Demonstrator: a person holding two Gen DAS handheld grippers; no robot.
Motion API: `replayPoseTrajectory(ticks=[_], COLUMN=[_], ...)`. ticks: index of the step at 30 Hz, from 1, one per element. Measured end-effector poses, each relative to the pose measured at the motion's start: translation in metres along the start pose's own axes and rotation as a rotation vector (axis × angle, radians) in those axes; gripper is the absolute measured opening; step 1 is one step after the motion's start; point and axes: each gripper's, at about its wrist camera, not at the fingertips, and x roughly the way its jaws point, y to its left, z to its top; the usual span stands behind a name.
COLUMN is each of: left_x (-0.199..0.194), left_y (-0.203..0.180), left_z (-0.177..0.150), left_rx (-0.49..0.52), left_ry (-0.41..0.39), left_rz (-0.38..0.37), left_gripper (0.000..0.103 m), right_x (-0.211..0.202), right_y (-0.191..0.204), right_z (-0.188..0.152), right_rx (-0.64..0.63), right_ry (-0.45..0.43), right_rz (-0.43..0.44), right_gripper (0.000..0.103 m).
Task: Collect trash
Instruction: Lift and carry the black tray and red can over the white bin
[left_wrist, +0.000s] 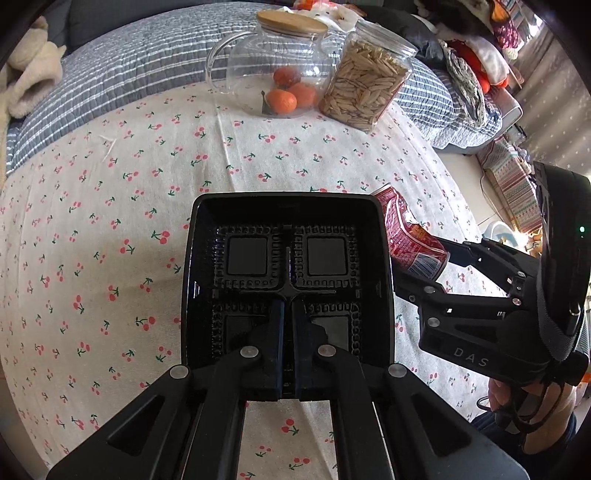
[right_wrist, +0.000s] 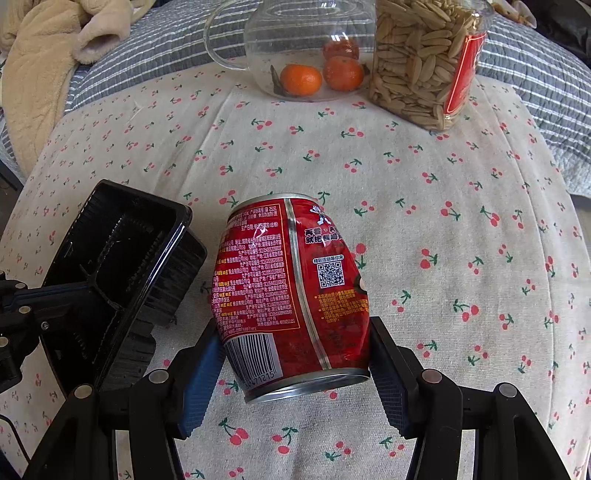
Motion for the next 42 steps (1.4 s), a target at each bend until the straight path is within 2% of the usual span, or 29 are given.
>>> replayPoseTrajectory(ticks=[14, 30, 42], left_x=[-0.017, -0.009, -0.007], left_y=[-0.050, -0.142, -0.213], left_z=[0.003, 0.004, 0.003], left_rx=[0.054, 0.220, 0.281], left_ry=[-0.053, -0.106, -0.132], left_rz=[0.035, 0.100, 0.057], left_gripper=[0.003, 0.003, 0.003], right_x=[-0.044, -0.102, -0.142], right_y=[-0.030, -0.107, -0.155], right_z=[-0.015, -0.049, -0.075], right_rx=[0.040, 0.159, 0.239], right_ry=[-0.066, -0.128, -0.174], right_rz=[-0.005, -0.058, -0.085], right_gripper=[0.065, 0.065, 0.065])
